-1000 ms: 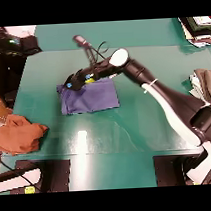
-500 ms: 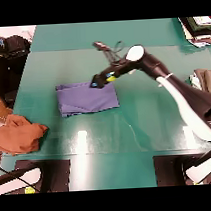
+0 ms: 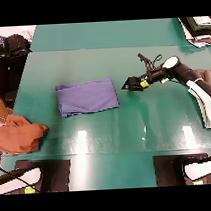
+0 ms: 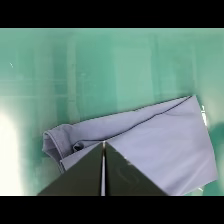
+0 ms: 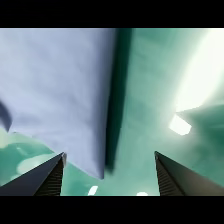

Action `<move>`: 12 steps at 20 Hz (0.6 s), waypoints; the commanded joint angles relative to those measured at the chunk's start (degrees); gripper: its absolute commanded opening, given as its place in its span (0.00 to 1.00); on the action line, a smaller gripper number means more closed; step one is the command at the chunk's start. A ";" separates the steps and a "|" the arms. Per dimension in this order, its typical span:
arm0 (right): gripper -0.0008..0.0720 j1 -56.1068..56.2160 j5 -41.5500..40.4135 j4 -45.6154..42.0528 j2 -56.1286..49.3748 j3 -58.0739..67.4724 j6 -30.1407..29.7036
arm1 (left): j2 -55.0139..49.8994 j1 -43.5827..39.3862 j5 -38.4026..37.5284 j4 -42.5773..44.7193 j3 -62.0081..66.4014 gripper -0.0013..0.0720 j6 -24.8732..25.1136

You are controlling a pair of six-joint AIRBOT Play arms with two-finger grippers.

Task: Fold the shirts.

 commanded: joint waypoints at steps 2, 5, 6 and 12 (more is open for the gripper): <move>0.86 1.64 -2.69 6.10 -3.63 -2.23 0.04 | -0.26 -0.11 0.37 -0.50 -0.02 0.05 0.04; 0.81 6.32 -1.77 8.72 -9.81 3.58 0.07 | -0.26 -0.11 0.74 -0.46 -0.02 0.05 0.09; 0.81 8.11 -1.90 10.29 -11.96 6.05 0.07 | -0.26 -0.11 0.72 -0.46 -0.02 0.05 0.70; 0.44 15.87 -2.78 12.70 -20.83 19.69 0.07 | -0.26 -0.11 0.66 -0.59 -0.02 0.05 1.49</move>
